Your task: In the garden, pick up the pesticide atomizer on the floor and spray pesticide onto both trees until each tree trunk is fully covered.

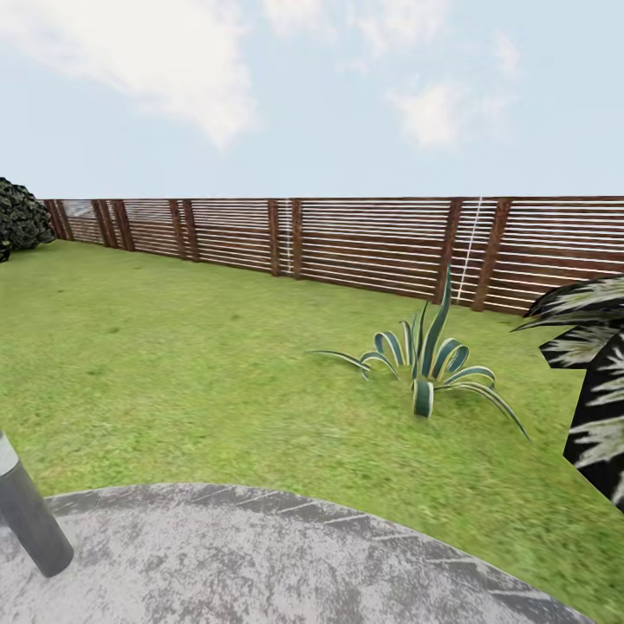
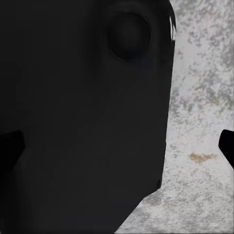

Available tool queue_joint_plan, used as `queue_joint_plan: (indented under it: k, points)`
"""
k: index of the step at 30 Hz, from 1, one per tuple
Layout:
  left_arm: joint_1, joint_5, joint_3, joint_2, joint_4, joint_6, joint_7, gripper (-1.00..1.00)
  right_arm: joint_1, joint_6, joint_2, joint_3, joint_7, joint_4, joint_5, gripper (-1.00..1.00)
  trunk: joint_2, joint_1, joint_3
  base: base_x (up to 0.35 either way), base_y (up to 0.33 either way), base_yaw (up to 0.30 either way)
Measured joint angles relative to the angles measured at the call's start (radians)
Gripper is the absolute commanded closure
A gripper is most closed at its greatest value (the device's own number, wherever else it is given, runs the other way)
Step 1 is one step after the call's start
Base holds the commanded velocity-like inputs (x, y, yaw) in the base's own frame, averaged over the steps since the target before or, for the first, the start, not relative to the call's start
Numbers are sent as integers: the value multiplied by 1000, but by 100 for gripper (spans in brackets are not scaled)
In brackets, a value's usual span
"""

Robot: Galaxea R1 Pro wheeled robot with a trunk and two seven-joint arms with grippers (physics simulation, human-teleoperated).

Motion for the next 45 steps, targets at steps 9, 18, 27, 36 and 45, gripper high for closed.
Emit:
queue_joint_plan:
  k: [9, 18, 27, 36, 45]
  points:
    - [7, -1, 0, 2, -36, -8, 7, -100, -12, -2, 17, 4, -1, -27, 2, -100, 0, 0, 0, 0, 0, 0]
    - [2, 1, 2, 19, -46, -12, 8, -100, -18, -15, 21, 2, -2, -42, 2, -100, 0, 0, 0, 0, 0, 0]
    - [-39, 1, 2, 69, -99, -40, 8, -100, -18, -64, -29, -3, -3, -93, 0, -100, 0, 0, 1, 0, 0, 0]
    - [-193, 4, 2, 109, -314, -43, 8, -100, -22, -208, -108, -6, -2, -328, 0, -100, 0, 0, 0, 0, 0, 0]
    - [-306, 24, 33, 109, -308, -132, 8, -100, -72, -210, -112, -4, 5, -665, 2, -100, 0, 0, 1, 0, 0, 0]
